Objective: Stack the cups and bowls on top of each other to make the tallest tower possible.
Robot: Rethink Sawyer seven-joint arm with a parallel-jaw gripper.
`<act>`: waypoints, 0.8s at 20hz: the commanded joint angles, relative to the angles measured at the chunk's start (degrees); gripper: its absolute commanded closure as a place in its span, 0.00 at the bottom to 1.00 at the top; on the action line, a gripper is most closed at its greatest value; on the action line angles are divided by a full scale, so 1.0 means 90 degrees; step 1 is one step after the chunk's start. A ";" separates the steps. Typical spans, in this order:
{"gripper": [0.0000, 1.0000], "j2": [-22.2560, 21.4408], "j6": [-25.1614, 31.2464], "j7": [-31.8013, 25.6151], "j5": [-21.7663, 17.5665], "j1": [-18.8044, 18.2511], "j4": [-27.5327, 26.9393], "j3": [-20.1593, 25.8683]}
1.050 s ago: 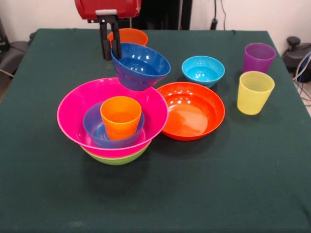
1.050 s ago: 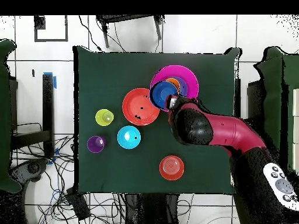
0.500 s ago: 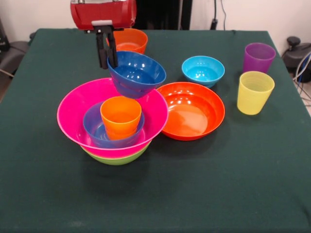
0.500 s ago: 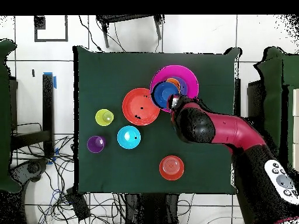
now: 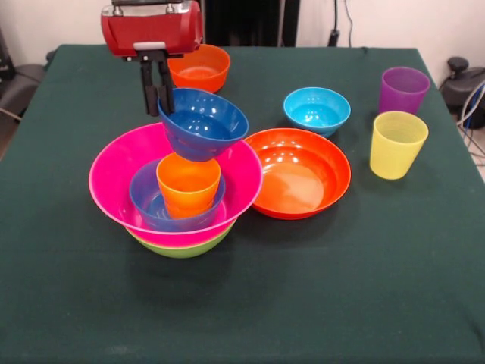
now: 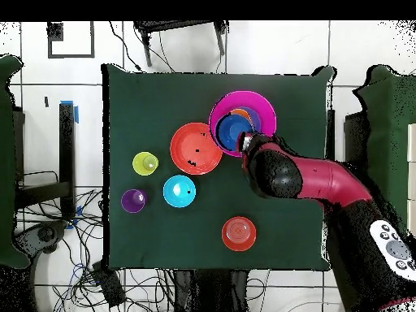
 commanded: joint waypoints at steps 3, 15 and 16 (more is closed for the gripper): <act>1.00 0.0186 0.0209 -0.0451 -0.0504 0.0041 -0.0293 0.0338; 1.00 0.0497 0.0042 -0.0401 -0.0661 0.0056 -0.0380 0.0281; 1.00 0.0520 0.0034 -0.0410 -0.0669 0.0053 -0.0397 0.0283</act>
